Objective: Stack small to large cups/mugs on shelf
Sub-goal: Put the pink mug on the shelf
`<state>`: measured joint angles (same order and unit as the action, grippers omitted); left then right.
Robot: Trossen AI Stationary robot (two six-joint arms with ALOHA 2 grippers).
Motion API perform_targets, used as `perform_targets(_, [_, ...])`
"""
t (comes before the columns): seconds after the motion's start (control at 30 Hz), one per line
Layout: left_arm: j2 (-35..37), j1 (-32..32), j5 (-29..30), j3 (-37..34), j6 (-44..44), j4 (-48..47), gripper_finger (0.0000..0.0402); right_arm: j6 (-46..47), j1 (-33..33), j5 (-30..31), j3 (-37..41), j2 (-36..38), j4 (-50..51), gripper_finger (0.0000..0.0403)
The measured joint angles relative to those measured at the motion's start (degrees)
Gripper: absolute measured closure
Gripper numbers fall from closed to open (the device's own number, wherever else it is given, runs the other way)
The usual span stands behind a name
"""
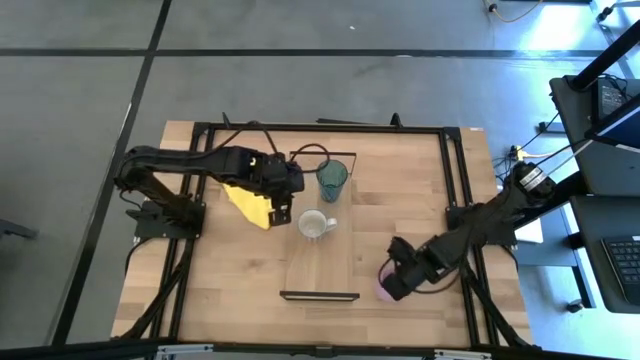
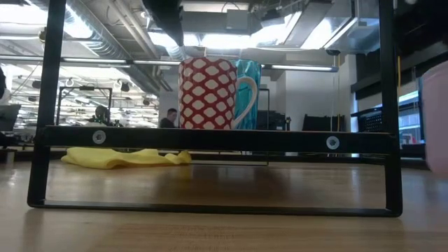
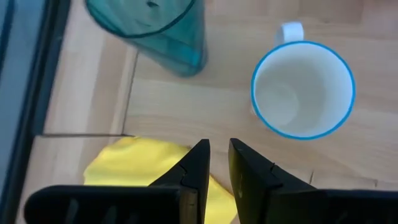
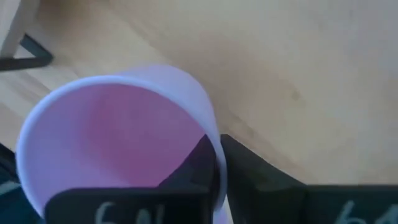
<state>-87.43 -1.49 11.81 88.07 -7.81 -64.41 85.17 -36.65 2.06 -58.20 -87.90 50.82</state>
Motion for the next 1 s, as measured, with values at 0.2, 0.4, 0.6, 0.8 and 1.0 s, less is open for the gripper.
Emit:
perform_targets(0.2, [1.15,-2.40,3.16,0.00,-4.27,-3.04,0.0347,-10.67,4.53,-0.67,-0.02,0.37,-0.12,0.0389])
perform_targets(0.4, [1.06,-4.74,4.87,0.00,-7.08,-3.81,0.0347,-12.14,5.18,0.81,-0.02,0.39,0.66,0.0337])
perform_targets(0.6, [1.06,-5.86,6.99,0.00,-7.29,-3.79,0.0347,-12.20,5.18,0.86,-0.02,0.39,1.82,0.0326])
perform_targets(0.8, [1.06,-5.80,7.06,0.00,-7.30,-3.79,0.0347,-12.22,5.23,3.27,-0.53,0.72,2.15,0.0325])
perform_targets(1.0, [1.06,-5.75,7.06,0.00,-7.10,-3.75,0.0347,-12.24,5.34,9.22,-6.05,0.97,6.99,0.0325])
